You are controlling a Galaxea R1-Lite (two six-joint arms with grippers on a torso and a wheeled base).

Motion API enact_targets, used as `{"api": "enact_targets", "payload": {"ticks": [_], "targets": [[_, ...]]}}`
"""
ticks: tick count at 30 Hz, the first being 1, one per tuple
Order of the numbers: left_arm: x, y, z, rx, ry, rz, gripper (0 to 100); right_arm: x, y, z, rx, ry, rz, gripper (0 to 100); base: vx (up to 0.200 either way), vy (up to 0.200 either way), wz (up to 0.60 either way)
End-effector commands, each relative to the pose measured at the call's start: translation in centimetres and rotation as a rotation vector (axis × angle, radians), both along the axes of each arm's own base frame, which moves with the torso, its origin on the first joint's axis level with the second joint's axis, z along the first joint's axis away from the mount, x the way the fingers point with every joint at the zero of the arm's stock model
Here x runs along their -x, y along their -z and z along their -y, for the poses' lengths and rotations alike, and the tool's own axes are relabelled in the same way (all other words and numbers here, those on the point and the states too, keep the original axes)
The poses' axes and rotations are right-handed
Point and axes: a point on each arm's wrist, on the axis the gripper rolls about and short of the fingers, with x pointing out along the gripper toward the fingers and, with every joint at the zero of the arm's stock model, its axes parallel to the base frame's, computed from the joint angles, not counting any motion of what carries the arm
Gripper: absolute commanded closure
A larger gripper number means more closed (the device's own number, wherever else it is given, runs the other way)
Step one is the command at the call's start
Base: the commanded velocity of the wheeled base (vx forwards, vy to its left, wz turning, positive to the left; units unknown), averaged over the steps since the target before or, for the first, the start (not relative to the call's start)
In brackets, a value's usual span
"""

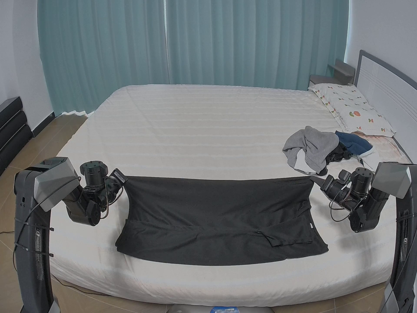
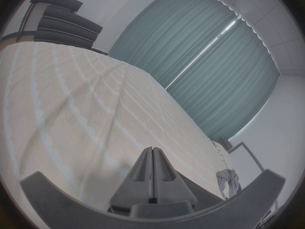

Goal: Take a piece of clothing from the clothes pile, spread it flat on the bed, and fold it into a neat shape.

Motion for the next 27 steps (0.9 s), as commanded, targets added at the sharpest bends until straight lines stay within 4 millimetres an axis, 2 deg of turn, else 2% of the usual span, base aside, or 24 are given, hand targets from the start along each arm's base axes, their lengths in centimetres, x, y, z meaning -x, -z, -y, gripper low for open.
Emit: {"api": "enact_targets", "payload": {"ticks": [1,4,6,16,27], "targets": [[1.4,-0.7,-0.4,-0.052,0.029,-0.022,100,1.3,0.3,0.1,0.071,-0.009,-0.029,100,0.0,0.0,0.0],[2.0,-1.3,-0.8,-0.083,0.033,-0.023,100,2.3,0.6,0.0,0.172,-0.028,-0.031,100,0.0,0.0,0.0],[2.4,-1.0,-0.9,-0.104,0.044,-0.04,100,2.7,1.0,-0.1,0.219,-0.044,-0.045,100,0.0,0.0,0.0],[5.6,1.8,-0.7,-0.341,0.181,-0.181,100,4.6,3.0,-0.4,0.408,-0.122,-0.098,100,0.0,0.0,0.0],[6.4,2.5,-0.2,-0.373,0.218,-0.225,100,5.5,4.9,-0.1,0.524,-0.198,-0.208,100,0.0,0.0,0.0]]}}
